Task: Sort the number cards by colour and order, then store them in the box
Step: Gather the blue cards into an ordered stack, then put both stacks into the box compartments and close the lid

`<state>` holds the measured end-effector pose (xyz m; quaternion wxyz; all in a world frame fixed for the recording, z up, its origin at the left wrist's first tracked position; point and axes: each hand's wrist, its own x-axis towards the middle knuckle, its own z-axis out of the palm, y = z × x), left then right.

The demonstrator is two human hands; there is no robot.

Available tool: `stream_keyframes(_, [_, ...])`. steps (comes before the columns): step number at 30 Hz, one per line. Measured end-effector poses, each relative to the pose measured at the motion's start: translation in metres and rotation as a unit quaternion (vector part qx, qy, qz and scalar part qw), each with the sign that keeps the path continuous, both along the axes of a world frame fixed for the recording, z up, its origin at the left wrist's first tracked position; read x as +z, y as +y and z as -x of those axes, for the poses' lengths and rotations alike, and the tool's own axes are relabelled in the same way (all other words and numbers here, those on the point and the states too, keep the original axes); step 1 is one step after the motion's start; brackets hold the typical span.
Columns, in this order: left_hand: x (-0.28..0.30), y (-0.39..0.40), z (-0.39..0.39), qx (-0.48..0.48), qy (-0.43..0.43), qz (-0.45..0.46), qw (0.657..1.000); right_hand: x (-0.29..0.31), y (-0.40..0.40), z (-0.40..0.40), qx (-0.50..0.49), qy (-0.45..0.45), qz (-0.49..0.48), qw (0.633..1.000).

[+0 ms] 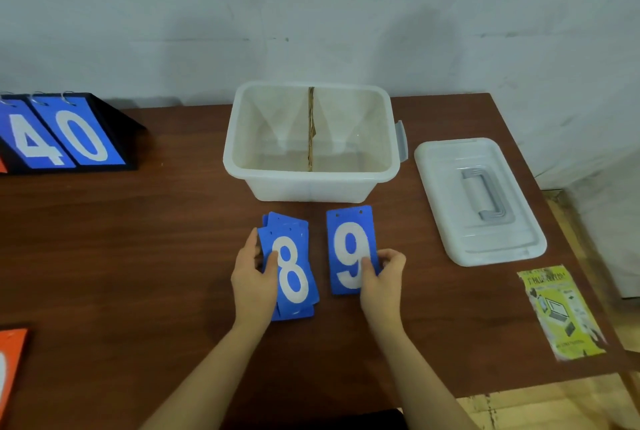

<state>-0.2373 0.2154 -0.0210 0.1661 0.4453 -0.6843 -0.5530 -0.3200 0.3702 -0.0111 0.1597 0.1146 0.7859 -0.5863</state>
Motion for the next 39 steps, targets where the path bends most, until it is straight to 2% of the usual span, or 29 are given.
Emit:
stream_keyframes(2, [-0.002,0.001,0.003,-0.005,-0.016,0.002,1.000,-0.001,-0.015,-0.014,0.033,-0.015,-0.010,0.999])
stream_keyframes(4, [-0.003,0.003,0.007,-0.021,-0.038,0.023,0.999,-0.006,-0.030,-0.028,0.090,-0.026,-0.075,0.993])
stream_keyframes(8, [-0.001,0.008,0.009,-0.080,-0.057,0.029,0.995,-0.015,-0.041,-0.038,0.162,0.019,-0.188,0.968])
stream_keyframes(10, [0.002,0.007,0.004,-0.116,-0.057,0.035,0.991,-0.014,-0.038,-0.037,0.165,0.048,-0.198,0.965])
stream_keyframes(12, [0.013,0.003,-0.002,-0.150,-0.034,0.098,0.983,-0.009,-0.029,-0.033,0.121,0.077,-0.144,0.979])
stream_keyframes(14, [0.027,-0.005,-0.008,-0.216,-0.005,0.228,0.950,0.003,-0.021,-0.025,0.107,0.076,-0.048,0.990])
stream_keyframes(16, [0.035,-0.012,-0.011,-0.293,0.012,0.348,0.890,0.014,-0.023,-0.018,0.139,0.059,0.029,0.988])
stream_keyframes(17, [0.038,-0.013,-0.010,-0.320,0.016,0.380,0.868,0.017,-0.026,-0.016,0.163,0.061,0.043,0.984])
stream_keyframes(19, [0.041,-0.011,-0.007,-0.353,0.016,0.395,0.848,0.018,-0.035,-0.014,0.198,0.078,0.025,0.977])
stream_keyframes(22, [0.037,-0.009,-0.004,-0.341,-0.014,0.414,0.844,0.007,-0.040,-0.017,0.172,0.069,0.013,0.983])
stream_keyframes(25, [0.029,-0.013,-0.012,-0.297,-0.048,0.431,0.851,-0.005,-0.037,-0.024,0.144,0.021,0.014,0.989])
stream_keyframes(27, [0.022,-0.013,-0.022,-0.279,-0.065,0.401,0.870,-0.008,-0.038,-0.029,0.126,0.011,0.000,0.992])
stream_keyframes(29, [0.017,-0.011,-0.030,-0.256,-0.064,0.332,0.906,-0.009,-0.041,-0.035,0.110,0.008,0.008,0.994])
stream_keyframes(31, [0.015,-0.008,-0.034,-0.249,-0.041,0.305,0.919,-0.007,-0.041,-0.038,0.117,0.026,0.030,0.992])
stream_keyframes(35, [0.020,-0.014,-0.029,-0.250,0.016,0.360,0.899,-0.003,-0.038,-0.039,0.153,0.084,0.031,0.984])
stream_keyframes(39, [0.019,-0.014,-0.024,-0.248,-0.004,0.397,0.884,-0.007,-0.039,-0.040,0.127,0.059,0.021,0.990])
